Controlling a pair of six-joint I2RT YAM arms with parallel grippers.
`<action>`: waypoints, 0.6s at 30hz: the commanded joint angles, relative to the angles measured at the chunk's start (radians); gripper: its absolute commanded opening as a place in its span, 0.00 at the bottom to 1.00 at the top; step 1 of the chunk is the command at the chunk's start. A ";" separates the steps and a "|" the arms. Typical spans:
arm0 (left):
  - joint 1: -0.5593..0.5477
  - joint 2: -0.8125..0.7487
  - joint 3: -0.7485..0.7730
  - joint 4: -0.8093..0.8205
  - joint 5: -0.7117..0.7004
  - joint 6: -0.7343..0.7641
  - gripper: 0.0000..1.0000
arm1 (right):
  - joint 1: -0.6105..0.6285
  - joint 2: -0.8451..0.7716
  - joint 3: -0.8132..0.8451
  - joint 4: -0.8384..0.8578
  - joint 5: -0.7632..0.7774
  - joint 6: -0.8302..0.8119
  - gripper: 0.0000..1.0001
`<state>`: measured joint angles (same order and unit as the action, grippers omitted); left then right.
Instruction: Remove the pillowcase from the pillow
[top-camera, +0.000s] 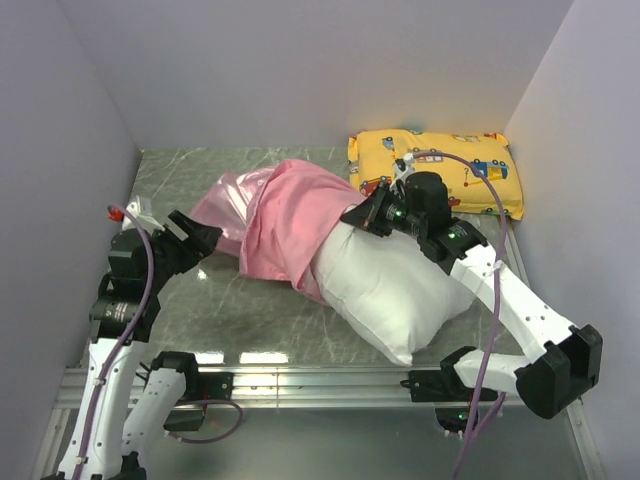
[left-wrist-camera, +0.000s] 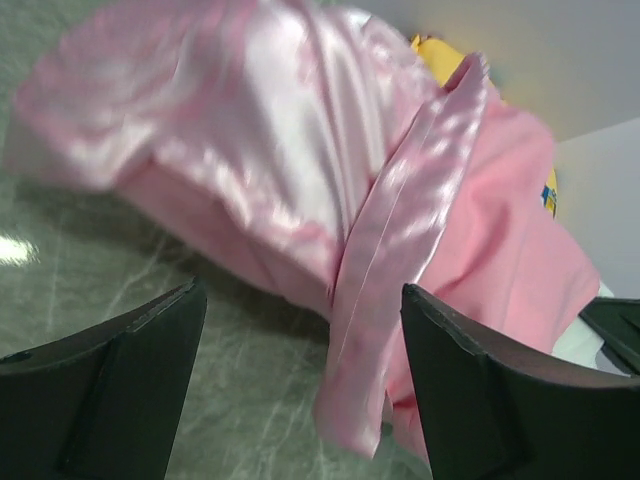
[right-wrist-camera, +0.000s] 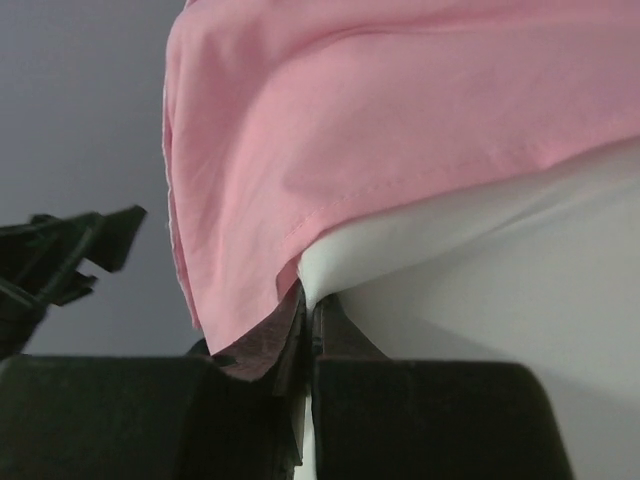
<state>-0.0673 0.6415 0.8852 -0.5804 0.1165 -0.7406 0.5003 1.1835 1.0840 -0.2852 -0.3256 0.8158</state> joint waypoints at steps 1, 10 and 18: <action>-0.005 -0.019 -0.074 0.046 0.060 -0.084 0.84 | -0.023 0.001 0.114 0.271 -0.087 0.091 0.00; -0.005 0.095 -0.255 0.417 0.081 -0.244 0.92 | -0.025 -0.059 0.060 0.259 -0.092 0.072 0.00; -0.005 0.315 -0.261 0.718 0.071 -0.335 0.92 | -0.028 -0.136 0.030 0.210 -0.122 0.036 0.00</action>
<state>-0.0689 0.9154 0.6167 -0.0685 0.1722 -1.0176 0.4808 1.1500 1.0748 -0.2504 -0.3801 0.8558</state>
